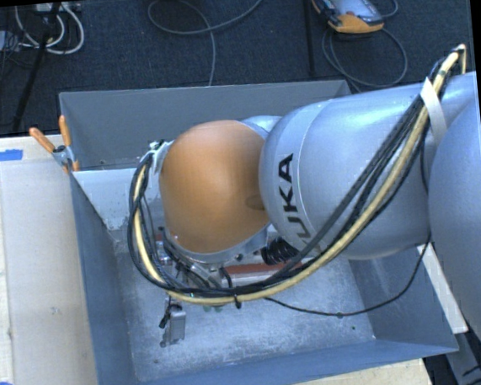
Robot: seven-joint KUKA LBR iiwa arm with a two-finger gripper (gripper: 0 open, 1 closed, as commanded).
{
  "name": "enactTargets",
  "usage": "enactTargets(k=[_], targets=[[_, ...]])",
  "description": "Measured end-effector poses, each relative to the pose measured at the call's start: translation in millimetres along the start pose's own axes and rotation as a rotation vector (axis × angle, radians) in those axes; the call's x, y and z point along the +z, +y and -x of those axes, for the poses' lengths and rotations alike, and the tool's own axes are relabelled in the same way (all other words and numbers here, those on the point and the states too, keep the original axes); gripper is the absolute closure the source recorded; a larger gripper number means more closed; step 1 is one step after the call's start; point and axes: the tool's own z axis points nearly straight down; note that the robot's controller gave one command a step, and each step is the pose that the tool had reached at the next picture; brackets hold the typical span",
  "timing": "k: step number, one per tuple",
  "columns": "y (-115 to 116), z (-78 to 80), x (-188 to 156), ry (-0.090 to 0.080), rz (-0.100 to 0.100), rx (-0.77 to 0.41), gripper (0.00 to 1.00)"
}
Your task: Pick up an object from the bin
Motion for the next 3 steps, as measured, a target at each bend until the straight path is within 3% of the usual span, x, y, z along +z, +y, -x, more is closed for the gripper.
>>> enactTargets(k=[1, 2, 3], targets=[[-76, 2.9, 67, 0.000, -0.004, 0.049, 0.00], [-144, 75.3, 114, -0.012, -0.001, 0.066, 0.00], [-211, 80.0, 144, -0.006, -0.001, 0.031, 0.00]])
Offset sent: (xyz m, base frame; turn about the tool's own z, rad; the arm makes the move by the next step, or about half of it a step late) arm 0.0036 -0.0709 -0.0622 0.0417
